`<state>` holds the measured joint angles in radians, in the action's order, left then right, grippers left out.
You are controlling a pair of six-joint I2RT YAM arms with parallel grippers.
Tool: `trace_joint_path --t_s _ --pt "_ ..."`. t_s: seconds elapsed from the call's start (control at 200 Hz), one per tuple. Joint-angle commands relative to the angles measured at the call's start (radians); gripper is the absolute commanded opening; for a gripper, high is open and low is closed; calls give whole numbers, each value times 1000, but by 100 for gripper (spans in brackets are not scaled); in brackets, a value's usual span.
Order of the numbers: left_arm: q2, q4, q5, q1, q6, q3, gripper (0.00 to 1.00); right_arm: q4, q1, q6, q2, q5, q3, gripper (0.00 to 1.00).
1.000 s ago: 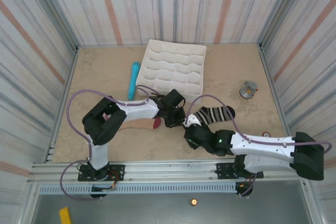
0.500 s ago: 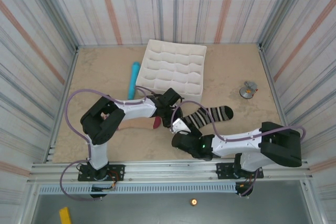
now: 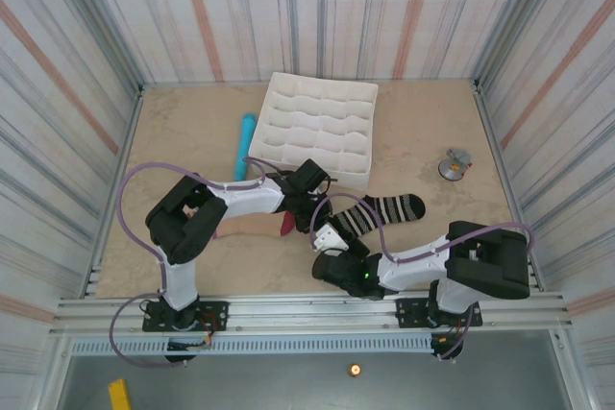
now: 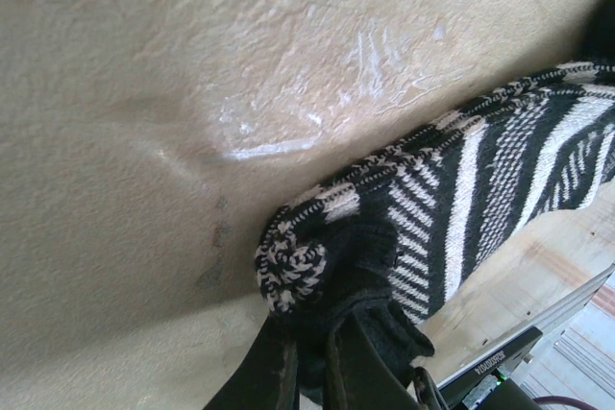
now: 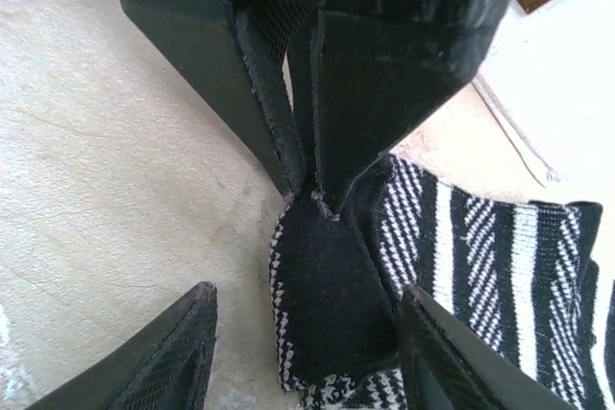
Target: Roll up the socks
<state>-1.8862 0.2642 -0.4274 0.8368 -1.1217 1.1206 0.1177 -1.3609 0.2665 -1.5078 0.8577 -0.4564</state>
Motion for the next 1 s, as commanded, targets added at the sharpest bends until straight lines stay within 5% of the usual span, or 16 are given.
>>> trace_joint_path --t_s 0.0,0.12,0.376,0.857,0.997 --pt "36 32 -21 -10 21 -14 0 -15 -5 70 -32 31 3 51" --pt "36 20 -28 -13 12 -19 0 -30 -6 115 -64 25 2 44" --pt "52 5 -10 -13 7 -31 0 -82 -6 208 -75 -1 -2 0" --pt "123 8 54 -18 14 -34 57 42 67 297 177 -238 184 0" --pt "135 31 72 -18 32 -21 61 71 160 332 324 -400 261 0"
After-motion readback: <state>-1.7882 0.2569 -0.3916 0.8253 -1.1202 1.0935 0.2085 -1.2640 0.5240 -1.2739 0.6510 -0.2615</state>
